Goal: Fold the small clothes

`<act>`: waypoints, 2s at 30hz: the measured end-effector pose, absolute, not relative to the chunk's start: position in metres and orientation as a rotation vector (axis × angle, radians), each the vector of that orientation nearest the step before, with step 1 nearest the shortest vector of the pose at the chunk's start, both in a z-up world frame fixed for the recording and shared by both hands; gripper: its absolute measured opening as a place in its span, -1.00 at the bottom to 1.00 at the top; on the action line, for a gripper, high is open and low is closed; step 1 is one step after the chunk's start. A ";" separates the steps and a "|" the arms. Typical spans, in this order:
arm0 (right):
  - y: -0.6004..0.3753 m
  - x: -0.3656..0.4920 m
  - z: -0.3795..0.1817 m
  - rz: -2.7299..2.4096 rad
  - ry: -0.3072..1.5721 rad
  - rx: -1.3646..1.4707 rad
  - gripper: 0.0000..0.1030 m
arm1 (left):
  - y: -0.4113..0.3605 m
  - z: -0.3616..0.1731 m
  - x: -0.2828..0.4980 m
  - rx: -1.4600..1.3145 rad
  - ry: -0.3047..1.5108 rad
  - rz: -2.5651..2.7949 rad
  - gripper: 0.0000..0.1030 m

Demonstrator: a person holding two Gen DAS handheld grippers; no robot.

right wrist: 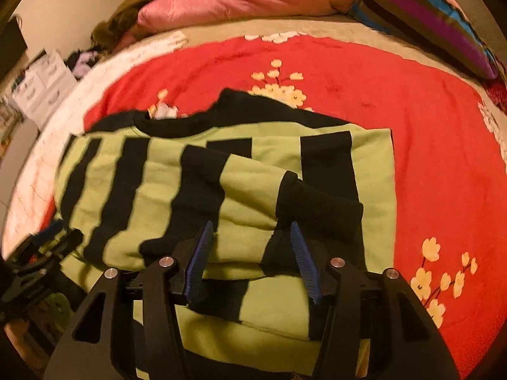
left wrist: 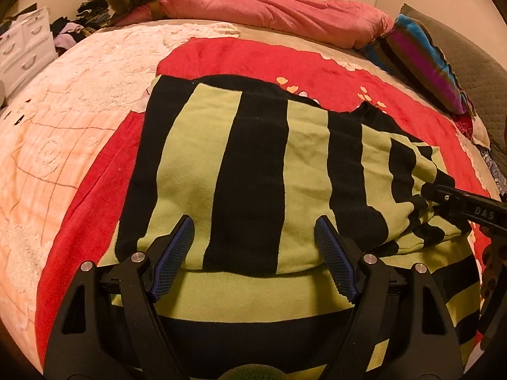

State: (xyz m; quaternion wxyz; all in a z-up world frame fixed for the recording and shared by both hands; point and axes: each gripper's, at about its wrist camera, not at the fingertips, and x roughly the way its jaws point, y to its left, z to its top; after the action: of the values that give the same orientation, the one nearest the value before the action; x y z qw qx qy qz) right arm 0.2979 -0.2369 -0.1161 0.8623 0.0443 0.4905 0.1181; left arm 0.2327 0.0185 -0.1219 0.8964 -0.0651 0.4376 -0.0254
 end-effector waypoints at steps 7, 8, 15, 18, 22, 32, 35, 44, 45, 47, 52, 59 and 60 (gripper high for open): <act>-0.243 0.276 -0.087 0.276 0.961 0.157 0.34 | 0.015 -0.105 0.227 -0.132 0.853 -0.075 0.38; -0.244 0.273 -0.085 0.278 0.956 0.165 0.38 | 0.013 -0.104 0.226 -0.125 0.849 -0.075 0.38; -0.253 0.250 -0.072 0.290 0.934 0.216 0.68 | 0.014 -0.094 0.222 -0.106 0.820 -0.062 0.47; -0.255 0.246 -0.068 0.290 0.928 0.232 0.78 | 0.018 -0.091 0.220 -0.111 0.810 -0.038 0.65; -0.259 0.243 -0.061 0.279 0.911 0.252 0.87 | 0.022 -0.082 0.215 -0.114 0.775 -0.025 0.81; -0.259 0.237 -0.049 0.286 0.892 0.254 0.90 | 0.024 -0.070 0.206 -0.098 0.729 0.008 0.82; -0.258 0.233 -0.046 0.289 0.886 0.252 0.91 | 0.027 -0.068 0.205 -0.103 0.720 0.015 0.82; -0.259 0.221 -0.037 0.304 0.882 0.249 0.91 | 0.030 -0.062 0.192 -0.117 0.701 0.037 0.82; -0.260 0.219 -0.035 0.305 0.881 0.250 0.91 | 0.031 -0.061 0.190 -0.117 0.693 0.038 0.82; -0.261 0.216 -0.032 0.305 0.876 0.251 0.91 | 0.030 -0.057 0.187 -0.115 0.679 0.043 0.82; -0.264 0.209 -0.024 0.310 0.861 0.248 0.91 | 0.031 -0.046 0.178 -0.129 0.654 0.054 0.82; -0.272 0.200 -0.015 0.323 0.844 0.271 0.91 | 0.035 -0.032 0.159 -0.125 0.630 0.063 0.82; -0.273 0.198 -0.015 0.325 0.844 0.271 0.91 | 0.037 -0.031 0.157 -0.124 0.631 0.067 0.82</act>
State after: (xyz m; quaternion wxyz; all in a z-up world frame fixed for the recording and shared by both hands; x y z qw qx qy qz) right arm 0.1980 -0.2725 -0.0148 0.8906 0.1305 0.4065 0.1567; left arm 0.1566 0.0365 -0.0307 0.9482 -0.0608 0.3101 0.0327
